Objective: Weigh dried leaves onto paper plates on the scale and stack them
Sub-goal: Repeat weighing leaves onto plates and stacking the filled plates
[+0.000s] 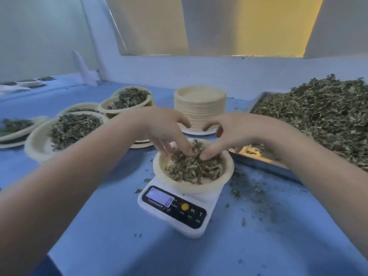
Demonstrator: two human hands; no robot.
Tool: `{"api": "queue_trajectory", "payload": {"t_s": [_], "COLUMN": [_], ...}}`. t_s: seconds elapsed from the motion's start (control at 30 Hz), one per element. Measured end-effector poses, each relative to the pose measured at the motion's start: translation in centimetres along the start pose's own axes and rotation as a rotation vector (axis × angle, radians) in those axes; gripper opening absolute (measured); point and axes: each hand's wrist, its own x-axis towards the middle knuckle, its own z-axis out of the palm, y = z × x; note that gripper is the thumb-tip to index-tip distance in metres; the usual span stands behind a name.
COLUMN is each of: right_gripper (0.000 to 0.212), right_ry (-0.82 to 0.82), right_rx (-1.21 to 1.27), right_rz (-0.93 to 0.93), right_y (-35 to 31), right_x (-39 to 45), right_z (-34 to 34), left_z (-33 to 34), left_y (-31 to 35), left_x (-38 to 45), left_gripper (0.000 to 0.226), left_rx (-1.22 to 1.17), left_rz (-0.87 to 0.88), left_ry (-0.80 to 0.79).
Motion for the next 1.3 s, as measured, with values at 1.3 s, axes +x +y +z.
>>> {"api": "queue_trajectory", "payload": {"t_s": [1.3], "right_gripper": [0.054], "right_ry": [0.162], "right_rx": [0.119], "right_rz": [-0.235], "right_y": [0.6], "right_x": [0.6], "right_z": [3.5], "left_z": [3.3], "left_y": [-4.6], "left_x": [2.2], "left_gripper": [0.021], "left_rx": [-0.439], "left_rz": [0.253], "left_ry": [0.583]}}
